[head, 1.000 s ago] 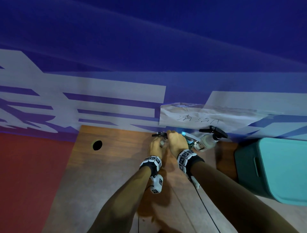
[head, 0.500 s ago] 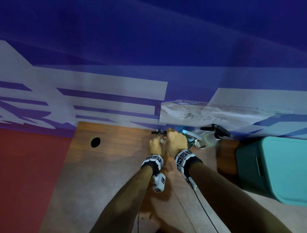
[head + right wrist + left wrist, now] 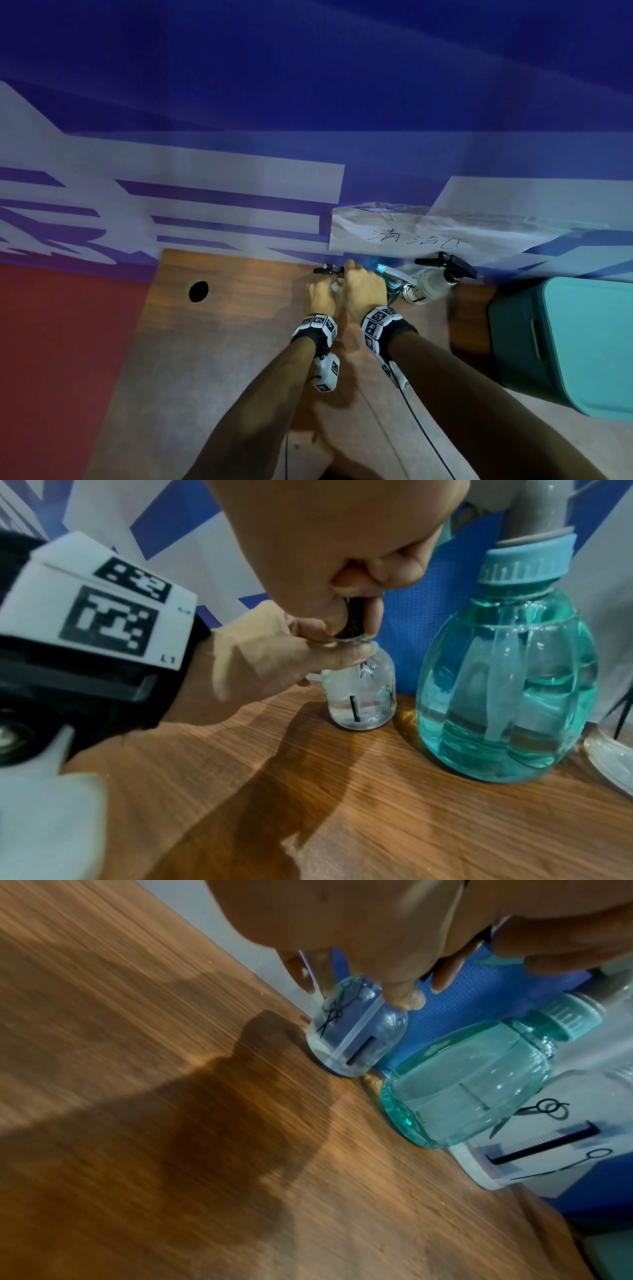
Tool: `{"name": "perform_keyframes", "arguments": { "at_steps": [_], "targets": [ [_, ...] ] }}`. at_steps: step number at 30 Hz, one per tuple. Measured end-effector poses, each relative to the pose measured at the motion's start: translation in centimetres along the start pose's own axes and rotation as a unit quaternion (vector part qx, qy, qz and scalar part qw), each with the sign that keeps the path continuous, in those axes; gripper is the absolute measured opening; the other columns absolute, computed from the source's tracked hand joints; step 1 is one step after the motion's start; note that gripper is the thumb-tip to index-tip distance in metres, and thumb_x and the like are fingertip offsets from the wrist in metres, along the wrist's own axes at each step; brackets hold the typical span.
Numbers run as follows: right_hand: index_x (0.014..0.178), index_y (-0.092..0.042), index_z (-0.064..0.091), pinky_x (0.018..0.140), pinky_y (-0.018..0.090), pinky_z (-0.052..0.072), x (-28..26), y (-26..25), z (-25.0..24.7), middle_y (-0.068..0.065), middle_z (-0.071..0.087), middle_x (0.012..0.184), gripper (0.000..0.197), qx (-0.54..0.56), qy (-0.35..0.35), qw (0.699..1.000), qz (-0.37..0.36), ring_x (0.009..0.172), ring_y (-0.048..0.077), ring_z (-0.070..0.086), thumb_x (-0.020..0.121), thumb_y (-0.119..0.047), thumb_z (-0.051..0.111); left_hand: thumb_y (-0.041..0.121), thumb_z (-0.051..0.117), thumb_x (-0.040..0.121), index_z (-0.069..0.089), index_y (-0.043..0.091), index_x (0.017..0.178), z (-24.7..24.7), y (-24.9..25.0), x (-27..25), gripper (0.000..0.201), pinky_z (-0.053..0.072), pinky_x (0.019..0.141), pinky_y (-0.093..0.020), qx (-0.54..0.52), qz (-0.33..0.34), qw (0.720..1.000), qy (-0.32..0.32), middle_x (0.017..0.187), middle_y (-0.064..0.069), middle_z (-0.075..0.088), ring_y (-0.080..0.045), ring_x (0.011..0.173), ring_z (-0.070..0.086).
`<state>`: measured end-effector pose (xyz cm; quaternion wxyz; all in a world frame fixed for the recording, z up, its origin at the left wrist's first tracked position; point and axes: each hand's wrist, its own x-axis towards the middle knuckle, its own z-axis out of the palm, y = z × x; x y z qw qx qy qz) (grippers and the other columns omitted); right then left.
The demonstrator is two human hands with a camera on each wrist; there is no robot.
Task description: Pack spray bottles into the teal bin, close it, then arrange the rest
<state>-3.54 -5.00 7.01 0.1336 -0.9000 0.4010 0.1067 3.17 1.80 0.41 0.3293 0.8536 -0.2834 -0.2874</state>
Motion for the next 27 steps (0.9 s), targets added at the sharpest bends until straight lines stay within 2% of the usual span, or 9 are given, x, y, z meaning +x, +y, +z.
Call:
{"name": "perform_keyframes", "arguments": {
  "at_steps": [3, 7, 10, 13, 15, 19, 22, 25, 27],
  "targets": [
    [0.12, -0.009, 0.049, 0.071, 0.037, 0.05, 0.3, 0.0, 0.1, 0.009, 0.066, 0.113, 0.032, -0.004, 0.001, 1.0, 0.001, 0.095, 0.033, 0.069, 0.092, -0.021, 0.056, 0.027, 0.064, 0.091, 0.076, 0.018, 0.098, -0.1, 0.2, 0.0, 0.017, 0.048, 0.078, -0.031, 0.009, -0.006, 1.0, -0.002, 0.096, -0.011, 0.076, -0.035, 0.092, 0.067],
    [0.12, -0.009, 0.048, 0.07, 0.037, 0.049, 0.2, 0.1, 0.3, 0.009, 0.065, 0.113, 0.03, -0.002, -0.001, 1.0, 0.003, 0.095, 0.032, 0.069, 0.092, -0.018, 0.056, 0.032, 0.066, 0.088, 0.077, 0.019, 0.094, -0.5, 0.5, 0.0, 0.019, 0.053, 0.082, -0.036, 0.014, -0.001, 1.0, -0.001, 0.091, -0.01, 0.077, -0.032, 0.088, 0.069],
    [0.118, -0.01, 0.049, 0.07, 0.038, 0.051, 0.1, 0.2, 0.6, 0.009, 0.064, 0.116, 0.028, 0.013, 0.015, 1.0, 0.006, 0.094, 0.033, 0.069, 0.092, -0.014, 0.058, 0.037, 0.064, 0.087, 0.077, 0.02, 0.091, -0.5, 0.6, -0.1, 0.022, 0.054, 0.076, -0.034, 0.018, -0.002, 1.0, -0.001, 0.088, -0.007, 0.076, -0.031, 0.085, 0.068],
    [0.117, -0.009, 0.047, 0.069, 0.039, 0.052, 0.0, 0.5, 0.7, 0.01, 0.061, 0.118, 0.025, 0.008, 0.018, 1.0, -0.003, 0.092, 0.033, 0.069, 0.094, -0.012, 0.054, 0.047, 0.056, 0.083, 0.076, 0.018, 0.089, -0.2, 0.3, 0.2, 0.035, 0.056, 0.074, -0.037, 0.018, -0.001, 1.0, -0.006, 0.088, -0.007, 0.076, -0.031, 0.084, 0.069],
    [0.116, -0.01, 0.045, 0.068, 0.039, 0.052, -0.1, 0.6, 0.8, 0.01, 0.061, 0.118, 0.024, 0.023, 0.02, 1.0, -0.001, 0.091, 0.033, 0.069, 0.094, -0.012, 0.055, 0.042, 0.06, 0.085, 0.076, 0.016, 0.089, -0.5, 0.3, 0.1, 0.03, 0.056, 0.074, -0.037, 0.023, 0.002, 1.0, -0.016, 0.089, -0.008, 0.076, -0.031, 0.083, 0.068],
    [0.117, -0.013, 0.044, 0.072, 0.041, 0.053, -0.9, 0.8, 0.9, 0.008, 0.058, 0.122, 0.028, 0.077, 0.024, 0.997, 0.01, 0.092, 0.034, 0.068, 0.094, -0.017, 0.058, 0.02, 0.063, 0.088, 0.073, 0.012, 0.095, -1.0, 0.6, -0.1, 0.015, 0.052, 0.074, -0.033, 0.049, 0.009, 0.998, -0.041, 0.092, -0.01, 0.074, -0.032, 0.087, 0.066],
    [0.126, -0.015, 0.043, 0.072, 0.043, 0.055, -2.0, 1.1, 0.5, 0.007, 0.053, 0.126, 0.039, 0.104, 0.029, 0.994, 0.003, 0.092, 0.034, 0.068, 0.091, -0.014, 0.059, 0.013, 0.062, 0.086, 0.07, 0.011, 0.1, -1.5, 1.1, -0.6, 0.016, 0.048, 0.077, -0.031, 0.068, 0.019, 0.996, -0.056, 0.097, -0.009, 0.072, -0.03, 0.093, 0.065],
    [0.137, -0.015, 0.038, 0.068, 0.046, 0.056, -2.9, 1.3, -0.2, 0.006, 0.046, 0.132, 0.054, 0.116, 0.038, 0.992, -0.008, 0.089, 0.035, 0.068, 0.089, -0.013, 0.06, 0.015, 0.065, 0.087, 0.066, 0.012, 0.111, -1.6, 1.2, -1.0, 0.024, 0.048, 0.085, -0.032, 0.091, 0.054, 0.992, -0.074, 0.112, -0.007, 0.069, -0.028, 0.104, 0.064],
    [0.142, -0.016, 0.035, 0.068, 0.045, 0.056, -3.2, 1.5, -0.6, 0.005, 0.043, 0.135, 0.061, 0.115, 0.04, 0.992, -0.013, 0.09, 0.034, 0.067, 0.088, -0.013, 0.061, 0.014, 0.068, 0.086, 0.064, 0.016, 0.117, -1.6, 1.0, -1.1, 0.031, 0.05, 0.089, -0.033, 0.072, 0.054, 0.994, -0.067, 0.118, -0.004, 0.067, -0.025, 0.108, 0.063]
  ]
}}
